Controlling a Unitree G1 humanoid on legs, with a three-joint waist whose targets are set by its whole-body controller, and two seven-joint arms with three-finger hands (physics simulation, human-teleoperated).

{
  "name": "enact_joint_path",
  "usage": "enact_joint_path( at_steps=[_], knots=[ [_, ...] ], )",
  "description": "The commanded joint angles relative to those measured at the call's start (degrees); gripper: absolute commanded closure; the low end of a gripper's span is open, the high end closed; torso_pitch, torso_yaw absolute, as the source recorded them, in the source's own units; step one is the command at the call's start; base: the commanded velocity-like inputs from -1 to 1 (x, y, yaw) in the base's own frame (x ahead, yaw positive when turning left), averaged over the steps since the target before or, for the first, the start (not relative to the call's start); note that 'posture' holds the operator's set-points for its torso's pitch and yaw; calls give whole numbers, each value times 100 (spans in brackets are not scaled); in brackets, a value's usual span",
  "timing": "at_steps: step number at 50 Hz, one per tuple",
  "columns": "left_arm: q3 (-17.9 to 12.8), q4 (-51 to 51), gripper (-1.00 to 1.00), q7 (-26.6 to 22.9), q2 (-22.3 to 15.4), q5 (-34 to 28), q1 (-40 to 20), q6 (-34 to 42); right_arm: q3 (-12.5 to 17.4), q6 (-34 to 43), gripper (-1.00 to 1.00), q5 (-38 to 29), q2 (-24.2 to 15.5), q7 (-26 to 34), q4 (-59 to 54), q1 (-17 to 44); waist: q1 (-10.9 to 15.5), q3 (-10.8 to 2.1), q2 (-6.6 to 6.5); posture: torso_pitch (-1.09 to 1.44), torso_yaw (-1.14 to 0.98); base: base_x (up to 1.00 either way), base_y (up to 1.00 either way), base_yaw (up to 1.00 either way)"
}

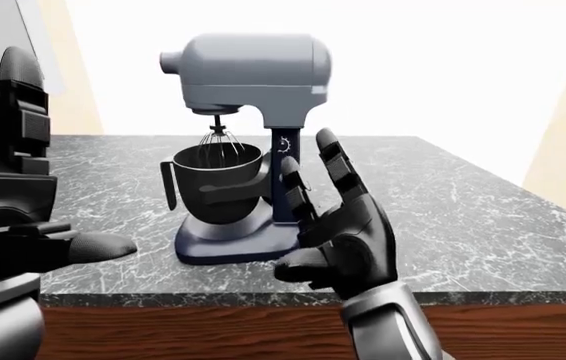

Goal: Open the stand mixer head.

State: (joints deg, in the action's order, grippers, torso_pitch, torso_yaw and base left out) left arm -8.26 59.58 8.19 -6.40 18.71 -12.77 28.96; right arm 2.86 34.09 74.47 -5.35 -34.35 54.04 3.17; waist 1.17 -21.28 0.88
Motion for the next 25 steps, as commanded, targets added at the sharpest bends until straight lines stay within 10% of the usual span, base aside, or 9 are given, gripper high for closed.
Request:
enact_joint_path(
  at_steps=[1,25],
  knots=[
    [-7,42,-100,-14,-19,-11,-119,-71,-6,-90,-100,-111,21,149,35,102,1,45,-15,-54,0,0,0,0],
    [-28,42,-100,-52,-4,-47,-139,-54,-89,-74,-100,-869,255,821,-646,82,4,43,-35,-54,0,0,0,0]
  ],
)
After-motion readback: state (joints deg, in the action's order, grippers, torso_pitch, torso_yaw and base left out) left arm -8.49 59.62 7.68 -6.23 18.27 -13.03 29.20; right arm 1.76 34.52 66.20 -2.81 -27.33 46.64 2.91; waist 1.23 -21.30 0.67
